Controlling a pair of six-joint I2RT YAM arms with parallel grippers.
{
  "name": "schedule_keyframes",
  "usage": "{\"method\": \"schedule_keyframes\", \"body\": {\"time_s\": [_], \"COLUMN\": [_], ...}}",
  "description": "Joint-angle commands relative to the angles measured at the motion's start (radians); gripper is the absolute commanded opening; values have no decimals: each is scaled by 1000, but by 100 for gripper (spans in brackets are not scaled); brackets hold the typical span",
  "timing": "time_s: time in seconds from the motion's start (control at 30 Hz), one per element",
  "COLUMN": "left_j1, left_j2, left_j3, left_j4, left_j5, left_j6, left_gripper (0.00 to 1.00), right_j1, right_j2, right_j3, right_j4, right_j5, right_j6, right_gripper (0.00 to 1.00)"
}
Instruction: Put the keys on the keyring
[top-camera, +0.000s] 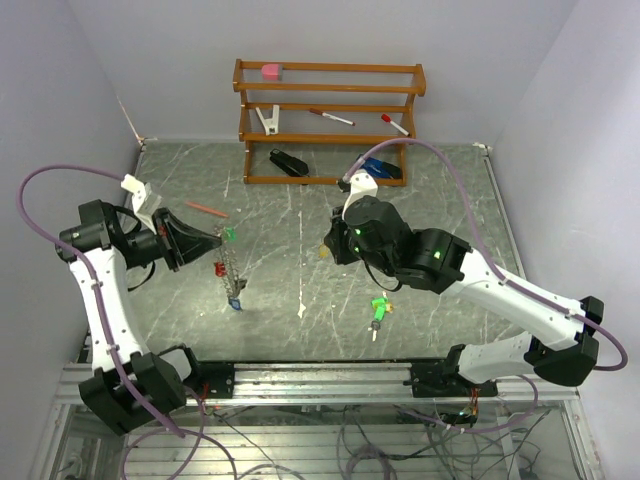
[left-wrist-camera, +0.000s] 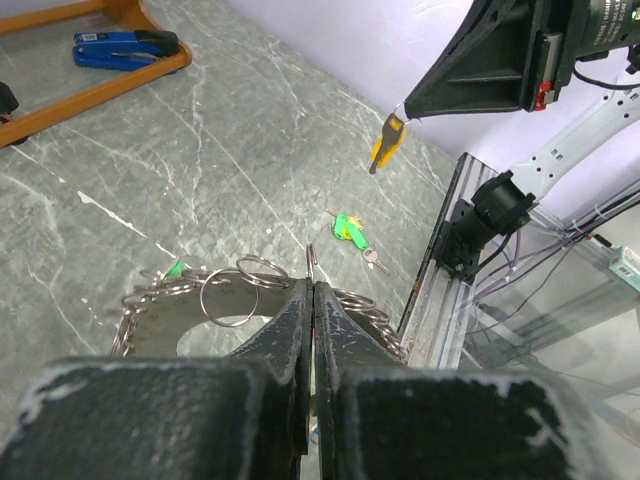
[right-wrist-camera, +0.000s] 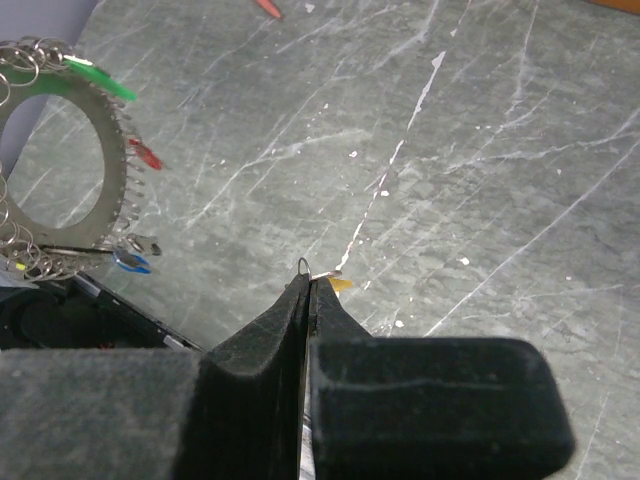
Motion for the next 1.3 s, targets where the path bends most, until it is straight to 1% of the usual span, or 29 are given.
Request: {"method": "schedule_keyframes", "body": {"time_s": [0.0,0.17,0.33,0.47,0.63,0.7,0.77,0.93,0.97,1.0,1.07,1.13,1.23,1.27], "left_j1": [-10,-12,-49,-141,-309,-385,-437,-618,-648,-669,-684,-689,-708,-715], "left_j2": [26,73,86,105,125,134,135,69,54,42,36,41,7,4], "left_j3": [44,72,105,103,123,122,113,50,38,28,28,41,13,5], "left_j4": [-15,-16,-15,23,85,155,255,615,696,737,758,740,804,819], "left_j5": [58,24,31,-18,-109,-151,-209,-418,-454,-483,-533,-580,-629,-626], "left_j6": [31,-62,-92,-137,-187,-254,-365,-706,-754,-798,-809,-788,-822,-829], "left_gripper": [7,7,7,7,7,7,7,7,7,7,7,7,7,7], "right_j1": [5,5,5,5,5,5,6,5,4,4,5,5,4,4], "right_j2": [0,-11,-11,-3,-21,-32,-41,-67,-74,-79,-88,-96,-102,-102], "right_j3": [1,-13,-26,-17,-23,-27,-28,-28,-30,-31,-31,-30,-30,-33], "right_j4": [9,16,28,16,3,-5,-17,-47,-50,-55,-65,-76,-80,-76], "right_j5": [33,41,43,48,72,86,95,122,126,131,141,147,149,146], "right_j6": [-9,-14,-24,-27,-18,-10,-6,8,11,15,21,26,27,23], "right_gripper": [0,0,0,0,0,0,0,0,0,0,0,0,0,0]}}
